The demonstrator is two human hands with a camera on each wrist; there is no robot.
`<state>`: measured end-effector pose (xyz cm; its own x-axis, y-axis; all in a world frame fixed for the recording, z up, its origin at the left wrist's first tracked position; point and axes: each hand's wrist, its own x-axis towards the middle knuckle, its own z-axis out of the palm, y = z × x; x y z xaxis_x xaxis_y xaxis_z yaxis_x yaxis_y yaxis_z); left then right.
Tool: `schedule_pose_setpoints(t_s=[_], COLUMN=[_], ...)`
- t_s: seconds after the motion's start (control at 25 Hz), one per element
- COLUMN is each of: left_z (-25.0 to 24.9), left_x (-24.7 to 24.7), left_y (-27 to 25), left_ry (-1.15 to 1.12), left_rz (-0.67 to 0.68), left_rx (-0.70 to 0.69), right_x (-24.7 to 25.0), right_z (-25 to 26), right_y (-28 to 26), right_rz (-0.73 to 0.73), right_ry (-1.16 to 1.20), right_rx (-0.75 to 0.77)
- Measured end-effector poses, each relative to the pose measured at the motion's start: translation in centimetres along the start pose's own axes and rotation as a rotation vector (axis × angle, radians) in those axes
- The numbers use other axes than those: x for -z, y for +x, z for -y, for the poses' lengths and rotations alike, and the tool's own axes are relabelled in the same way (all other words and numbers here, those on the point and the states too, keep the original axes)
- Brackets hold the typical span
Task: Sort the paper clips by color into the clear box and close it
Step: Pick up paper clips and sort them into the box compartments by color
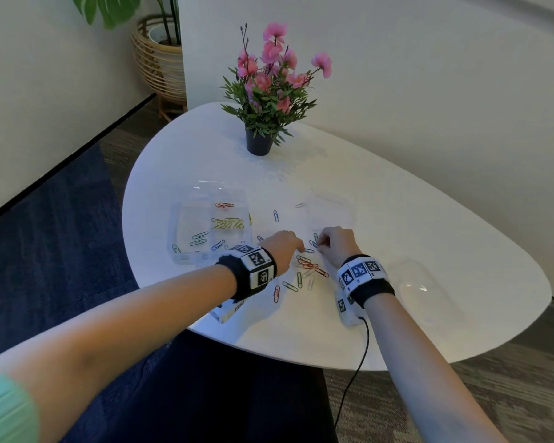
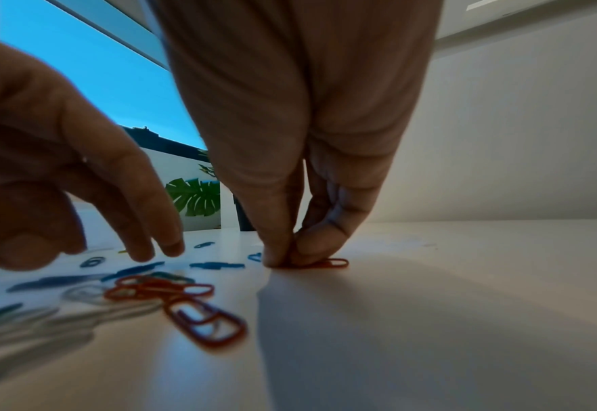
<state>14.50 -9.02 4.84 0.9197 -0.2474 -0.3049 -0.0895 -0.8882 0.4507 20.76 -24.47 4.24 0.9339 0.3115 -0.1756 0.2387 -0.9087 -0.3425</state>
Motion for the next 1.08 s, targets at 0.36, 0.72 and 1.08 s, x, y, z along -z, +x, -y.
schedule_pose_setpoints(t_s=[0.36,0.72,1.08], left_z=[-1.2,-0.9,-0.7], left_x=[0.4,0.1,3.5], left_y=[0.7,1.6,-1.2], left_ry=[0.178,0.096,-1.658], left_rz=[-0.026,0.073,-0.216], left_rx=[0.114,0.217,0.504], right_x=[0.4,2.1,3.2], right_z=[-0.3,1.4,4.8], right_y=[-0.6,-0.9,-1.5], right_rz=[0.057,0.106,0.002], right_ry=[0.101,0.823,0.476], right_rx=[-0.057,-0.217,0.200])
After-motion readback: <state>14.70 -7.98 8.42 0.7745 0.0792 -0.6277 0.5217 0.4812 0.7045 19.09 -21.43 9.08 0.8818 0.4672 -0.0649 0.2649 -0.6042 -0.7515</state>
